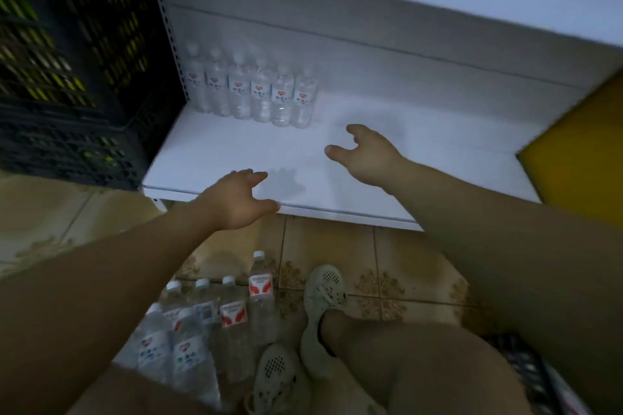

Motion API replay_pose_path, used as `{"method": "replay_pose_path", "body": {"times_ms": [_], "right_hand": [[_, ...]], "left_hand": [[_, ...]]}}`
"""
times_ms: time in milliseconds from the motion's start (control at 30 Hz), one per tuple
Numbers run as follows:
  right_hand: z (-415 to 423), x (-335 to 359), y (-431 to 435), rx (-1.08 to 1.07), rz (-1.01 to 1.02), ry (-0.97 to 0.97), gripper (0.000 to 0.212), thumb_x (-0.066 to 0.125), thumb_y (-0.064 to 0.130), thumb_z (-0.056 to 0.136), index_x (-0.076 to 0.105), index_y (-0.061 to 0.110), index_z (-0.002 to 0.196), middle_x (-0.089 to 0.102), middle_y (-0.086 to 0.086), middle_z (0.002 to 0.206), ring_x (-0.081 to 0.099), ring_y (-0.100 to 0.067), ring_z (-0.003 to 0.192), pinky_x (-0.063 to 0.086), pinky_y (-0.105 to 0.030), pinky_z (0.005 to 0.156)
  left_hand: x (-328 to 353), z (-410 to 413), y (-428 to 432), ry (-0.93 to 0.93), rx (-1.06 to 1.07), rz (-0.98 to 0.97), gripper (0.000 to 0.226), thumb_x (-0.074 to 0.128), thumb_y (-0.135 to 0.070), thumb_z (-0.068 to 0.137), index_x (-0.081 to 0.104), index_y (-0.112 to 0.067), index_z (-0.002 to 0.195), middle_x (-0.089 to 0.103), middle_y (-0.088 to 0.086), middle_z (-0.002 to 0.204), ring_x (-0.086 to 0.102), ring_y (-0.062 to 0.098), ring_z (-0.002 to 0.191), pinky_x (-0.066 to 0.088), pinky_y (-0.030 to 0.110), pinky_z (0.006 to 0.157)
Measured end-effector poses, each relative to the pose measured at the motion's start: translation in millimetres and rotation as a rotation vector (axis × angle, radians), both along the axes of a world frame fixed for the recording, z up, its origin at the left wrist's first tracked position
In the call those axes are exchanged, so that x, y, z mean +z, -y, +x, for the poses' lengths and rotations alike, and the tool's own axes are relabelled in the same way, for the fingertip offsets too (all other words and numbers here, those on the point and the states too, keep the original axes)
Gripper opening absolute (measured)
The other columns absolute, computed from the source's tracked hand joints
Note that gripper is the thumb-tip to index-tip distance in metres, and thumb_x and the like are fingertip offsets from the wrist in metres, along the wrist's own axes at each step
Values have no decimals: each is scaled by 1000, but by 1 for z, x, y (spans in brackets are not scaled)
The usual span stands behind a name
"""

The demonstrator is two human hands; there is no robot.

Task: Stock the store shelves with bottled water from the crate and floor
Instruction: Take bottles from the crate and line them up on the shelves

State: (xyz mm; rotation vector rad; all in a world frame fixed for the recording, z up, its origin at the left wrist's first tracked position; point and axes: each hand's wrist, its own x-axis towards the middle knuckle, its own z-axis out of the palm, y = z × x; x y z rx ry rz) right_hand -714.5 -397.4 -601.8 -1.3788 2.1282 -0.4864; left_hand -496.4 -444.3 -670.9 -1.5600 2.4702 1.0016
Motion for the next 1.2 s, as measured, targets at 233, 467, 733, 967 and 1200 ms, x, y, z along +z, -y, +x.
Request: {"method": "replay_pose_path", "body": {"times_ms": [233,467,733,967,1200], "right_hand": [[-39,107,-148,-246,-86,-165,72,52,50,95,24,17,153,31,-6,157,38,-27,137,35,-35,107],[-92,162,-321,-560,-41,-293,75,51,52,96,22,14,154,23,-7,160,30,-29,142,34,-40,110],[-110,174,-512,-935,47,-272,74,47,49,99,15,16,156,18,-9,161,34,-31,140,39,-40,105],[-86,144,-623,-1188,87,-183,75,46,51,98,16,13,155,19,-10,161,31,-33,141,35,-41,109],[-86,88,-639,-1289,130,-13,75,48,50,97,19,11,154,22,-11,160,31,-32,141,34,-37,108]], "left_hand": [[119,-76,-96,-121,-346,-128,74,58,-50,89,25,-28,151,19,-2,160,19,18,146,17,33,116],[189,-167,-221,-203,-727,-230,72,56,-50,91,24,-27,151,20,-1,160,19,18,146,18,35,116],[218,-253,-367,-190,-1126,-202,75,55,-48,92,21,-20,153,18,1,160,21,21,145,24,36,115],[185,-271,-444,-78,-1345,-113,78,57,-53,90,20,-26,153,20,-1,159,29,24,142,33,42,112],[131,-295,-443,57,-1382,68,75,56,-43,95,15,-22,154,15,-1,160,27,21,143,34,39,110]]}}
